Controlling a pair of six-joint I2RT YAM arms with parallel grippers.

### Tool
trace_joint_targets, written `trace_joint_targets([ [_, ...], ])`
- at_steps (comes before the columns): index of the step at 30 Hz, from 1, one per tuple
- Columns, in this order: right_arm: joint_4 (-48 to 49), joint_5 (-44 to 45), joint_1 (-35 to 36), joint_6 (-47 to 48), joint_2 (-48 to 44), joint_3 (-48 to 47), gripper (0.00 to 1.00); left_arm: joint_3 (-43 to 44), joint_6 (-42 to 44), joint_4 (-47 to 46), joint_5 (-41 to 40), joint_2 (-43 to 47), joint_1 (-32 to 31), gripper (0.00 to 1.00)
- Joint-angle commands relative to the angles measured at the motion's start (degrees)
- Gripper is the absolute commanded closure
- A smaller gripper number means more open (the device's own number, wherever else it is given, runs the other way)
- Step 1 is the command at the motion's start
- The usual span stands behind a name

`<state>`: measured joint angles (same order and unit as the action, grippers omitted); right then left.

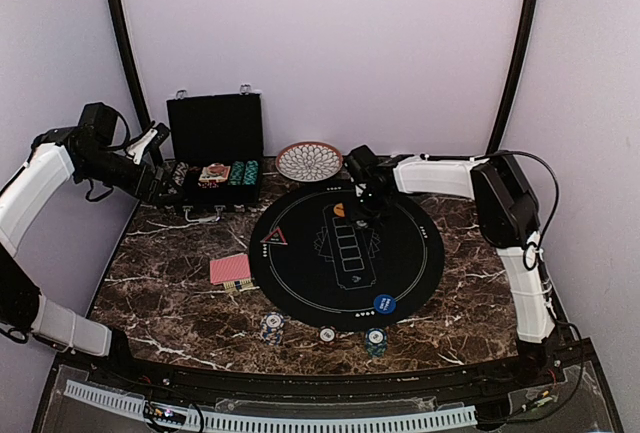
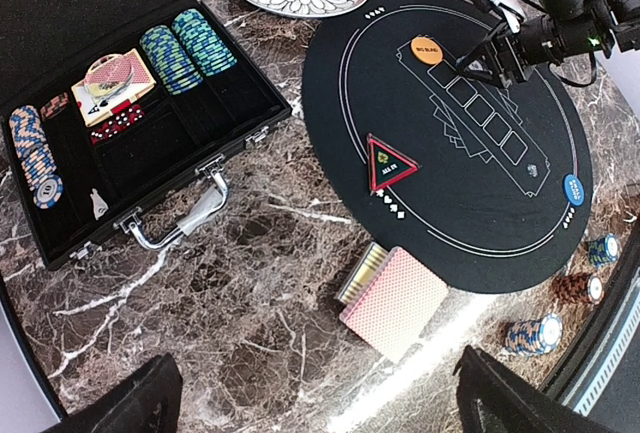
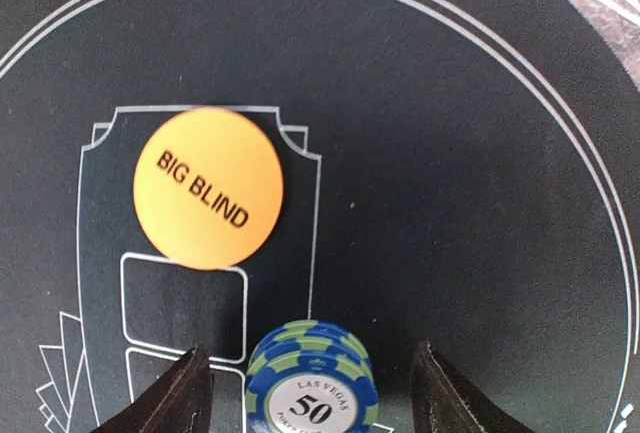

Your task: Distribute texas hold em gaming equipment

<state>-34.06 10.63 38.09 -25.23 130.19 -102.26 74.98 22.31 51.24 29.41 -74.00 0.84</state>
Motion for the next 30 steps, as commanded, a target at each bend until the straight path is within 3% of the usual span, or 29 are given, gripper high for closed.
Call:
trace_joint_targets([
  [1,-0.62,1.07,-0.09,0.67,-5.25,-1.66,0.32,2.05,0.95,2.28,1.33,1.49,-0.23,0.01],
  [9,-2.81,4.99,7.00,-0.14,-19.21,7.28,0.32,1.75,1.10,2.12,1.13,1.55,-0.23,0.01],
  [16,-6.92,7.75,20.53,-6.33,-31.27,20.46,0.25,2.33,1.37,2.42,0.75,0.92,-0.23,0.01],
  [23,-12.73,7.32,32.14,-16.45,-37.28,30.15,0.22,3.01,1.47,2.85,0.85,1.08,-0.31,0.01],
  [30,-14.71,3.27,37.12,-21.60,-39.16,36.05,0.22,3.29,1.45,3.28,1.06,0.91,-0.31,0.01],
])
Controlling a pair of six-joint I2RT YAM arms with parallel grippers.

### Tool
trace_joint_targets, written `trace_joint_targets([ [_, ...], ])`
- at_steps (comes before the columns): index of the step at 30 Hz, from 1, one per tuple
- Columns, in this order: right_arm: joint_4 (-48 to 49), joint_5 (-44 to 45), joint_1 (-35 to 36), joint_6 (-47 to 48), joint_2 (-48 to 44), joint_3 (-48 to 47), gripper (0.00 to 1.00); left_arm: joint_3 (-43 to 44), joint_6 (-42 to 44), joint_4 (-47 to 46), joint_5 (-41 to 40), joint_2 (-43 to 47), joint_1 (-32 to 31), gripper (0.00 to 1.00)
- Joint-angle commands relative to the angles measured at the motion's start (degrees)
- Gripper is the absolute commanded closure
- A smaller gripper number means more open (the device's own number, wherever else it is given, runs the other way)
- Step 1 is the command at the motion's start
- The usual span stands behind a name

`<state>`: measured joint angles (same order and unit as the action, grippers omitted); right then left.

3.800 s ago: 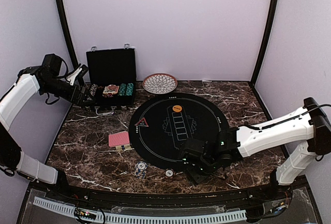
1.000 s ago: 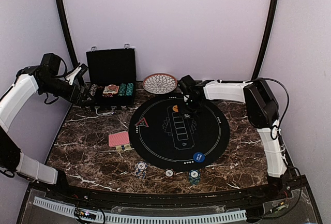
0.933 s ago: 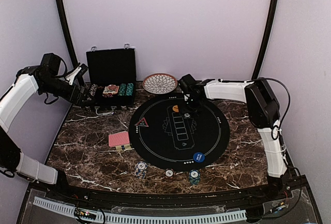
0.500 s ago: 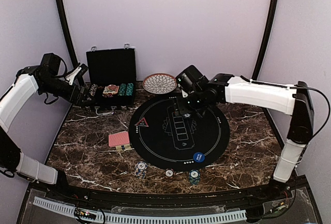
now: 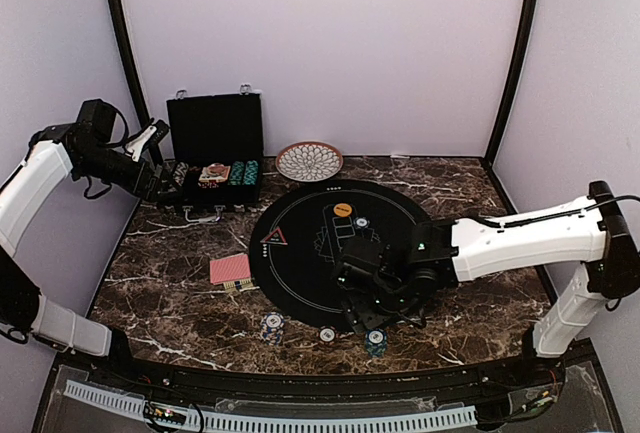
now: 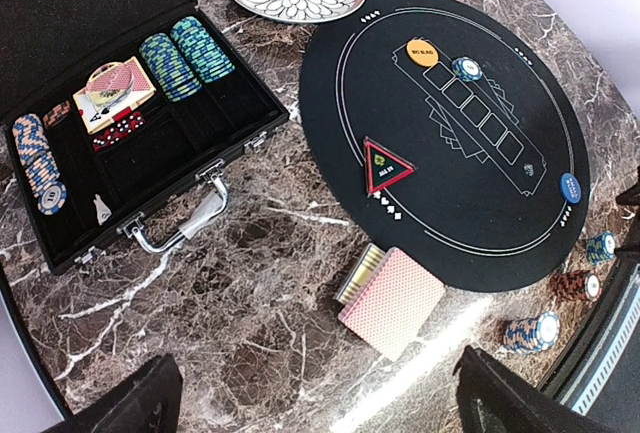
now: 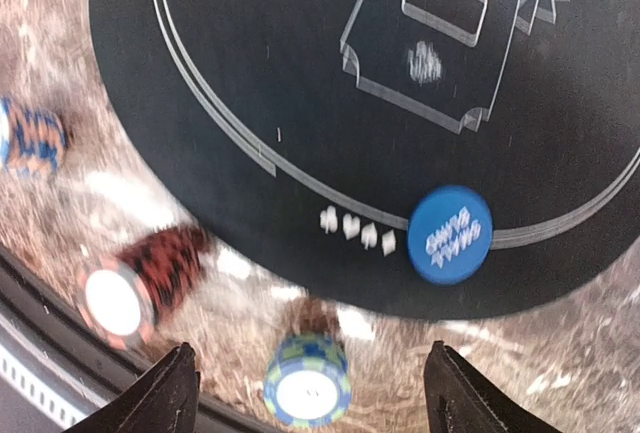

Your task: Distribute texas hold em gaming equipment

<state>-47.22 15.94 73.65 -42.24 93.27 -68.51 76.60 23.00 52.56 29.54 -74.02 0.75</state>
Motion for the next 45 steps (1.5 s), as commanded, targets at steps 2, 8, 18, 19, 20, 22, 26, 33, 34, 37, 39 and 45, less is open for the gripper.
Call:
trace_joint_targets([
  [2,-1.20,-3.22,2.20,-5.04,-2.07,3.70,0.22,1.71,0.68,2.04,0.98,1.04,-0.23,0.01],
  [8,2.31,-4.23,2.72,-6.30,-0.95,7.28,0.23,1.10,0.72,1.96,1.09,1.62,-0.23,0.01],
  [18,6.87,-5.26,2.73,-7.07,0.83,8.82,0.26,1.23,0.81,2.03,0.91,1.41,-0.23,0.01],
  [19,7.03,-5.30,2.73,-7.14,0.85,8.91,0.27,1.21,0.77,2.03,0.89,1.42,-0.23,0.01],
  [20,7.02,-5.22,2.73,-7.15,0.98,9.00,0.27,1.19,0.76,1.98,0.90,1.42,-0.23,0.01],
  [22,7.09,-5.19,2.68,-7.16,1.17,9.28,0.27,1.11,0.74,1.90,0.95,1.44,-0.23,0.01],
  [26,7.77,-5.21,2.64,-7.29,1.59,9.86,0.29,1.09,0.73,1.85,0.91,1.50,-0.23,0.01],
  [33,8.42,-4.96,2.20,-7.26,2.09,10.36,0.31,1.10,0.87,1.91,0.82,1.61,-0.23,0.01],
  [34,8.45,-4.96,2.13,-7.25,2.08,10.36,0.32,1.10,0.89,1.95,0.85,1.65,-0.23,0.01],
  [37,8.76,-5.11,1.95,-7.16,2.14,10.52,0.34,1.01,0.84,1.94,0.77,1.68,-0.23,0.01],
  [39,9.08,-5.30,1.85,-7.20,2.25,10.67,0.36,1.01,0.81,1.94,0.72,1.73,-0.23,0.01],
  [45,9.68,-5.57,1.69,-7.29,2.34,11.15,0.41,0.93,0.87,1.87,0.52,1.69,-0.23,0.01],
])
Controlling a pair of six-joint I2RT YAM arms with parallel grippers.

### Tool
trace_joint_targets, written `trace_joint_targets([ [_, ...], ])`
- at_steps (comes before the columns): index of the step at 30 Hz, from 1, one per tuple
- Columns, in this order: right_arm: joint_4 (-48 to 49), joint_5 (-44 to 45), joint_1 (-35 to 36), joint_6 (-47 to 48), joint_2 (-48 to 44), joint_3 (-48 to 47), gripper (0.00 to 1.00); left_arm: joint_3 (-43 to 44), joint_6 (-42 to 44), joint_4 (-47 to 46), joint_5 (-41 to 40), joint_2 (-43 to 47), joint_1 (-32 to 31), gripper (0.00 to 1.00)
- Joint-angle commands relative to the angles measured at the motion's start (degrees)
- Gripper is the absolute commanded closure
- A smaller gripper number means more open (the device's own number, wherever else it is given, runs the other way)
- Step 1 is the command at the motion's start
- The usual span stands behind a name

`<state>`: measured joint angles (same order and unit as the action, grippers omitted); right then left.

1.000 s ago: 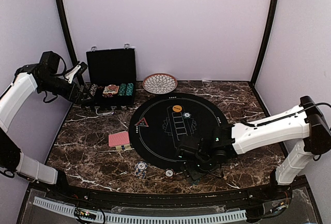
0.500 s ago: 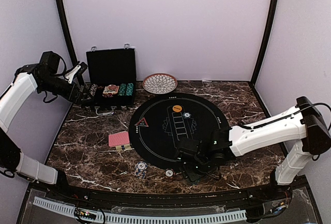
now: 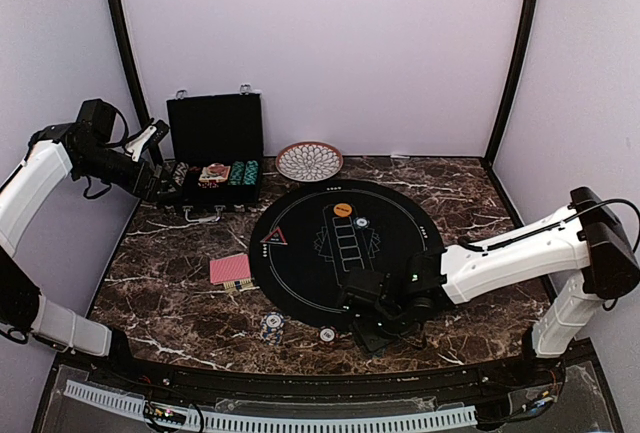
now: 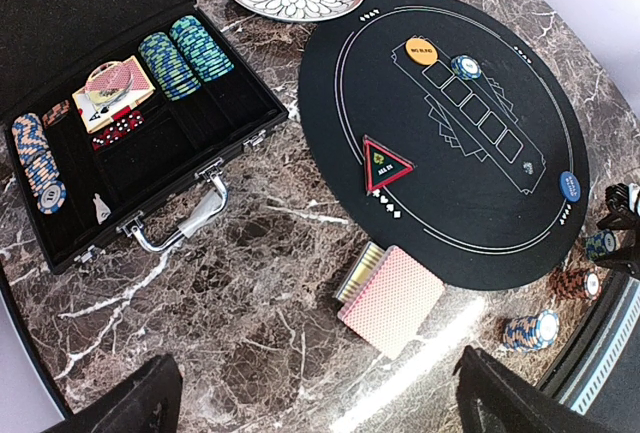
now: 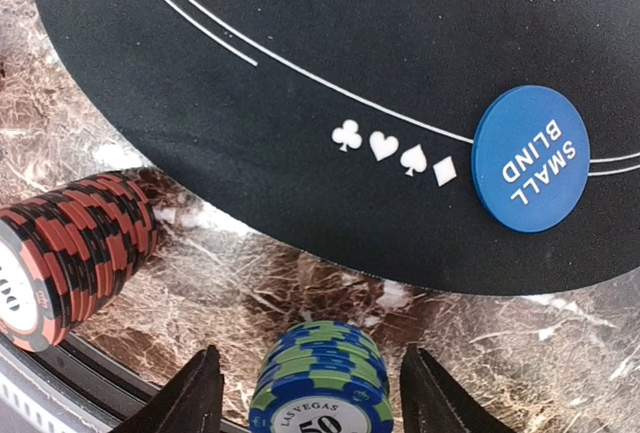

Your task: Distribute texas hold em gaming equipment

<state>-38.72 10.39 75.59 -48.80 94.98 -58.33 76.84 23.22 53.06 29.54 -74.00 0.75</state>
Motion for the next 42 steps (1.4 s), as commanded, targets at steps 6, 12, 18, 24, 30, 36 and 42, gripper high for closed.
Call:
trace_joint_targets([
  [6,1.21,-0.01,-0.36,-0.77,0.49,1.29,0.45,0.77,0.70,1.34,0.46,1.70,-0.23,0.01],
  [12,0.80,0.16,-0.36,-0.80,0.25,1.12,0.55,0.77,0.71,1.39,0.43,1.79,-0.23,0.01],
  [18,-0.47,0.61,-0.36,-0.75,-0.47,0.31,0.72,0.77,0.69,1.44,0.46,1.83,-0.23,0.01],
  [24,-3.93,1.41,-0.36,-0.10,-1.48,-2.47,0.74,0.85,0.79,1.44,0.43,1.84,-0.23,0.01],
  [30,-8.03,2.81,-0.37,0.41,-2.75,-5.66,0.76,0.69,0.84,1.52,0.49,2.00,-0.23,0.01],
  [36,-10.98,4.76,-1.02,2.29,-1.20,-12.73,0.80,0.77,0.78,1.44,0.65,2.02,-0.23,0.01],
  [42,-11.69,5.90,-4.13,6.71,5.00,-23.82,0.80,0.73,0.86,1.56,0.31,2.00,-0.23,0.01],
])
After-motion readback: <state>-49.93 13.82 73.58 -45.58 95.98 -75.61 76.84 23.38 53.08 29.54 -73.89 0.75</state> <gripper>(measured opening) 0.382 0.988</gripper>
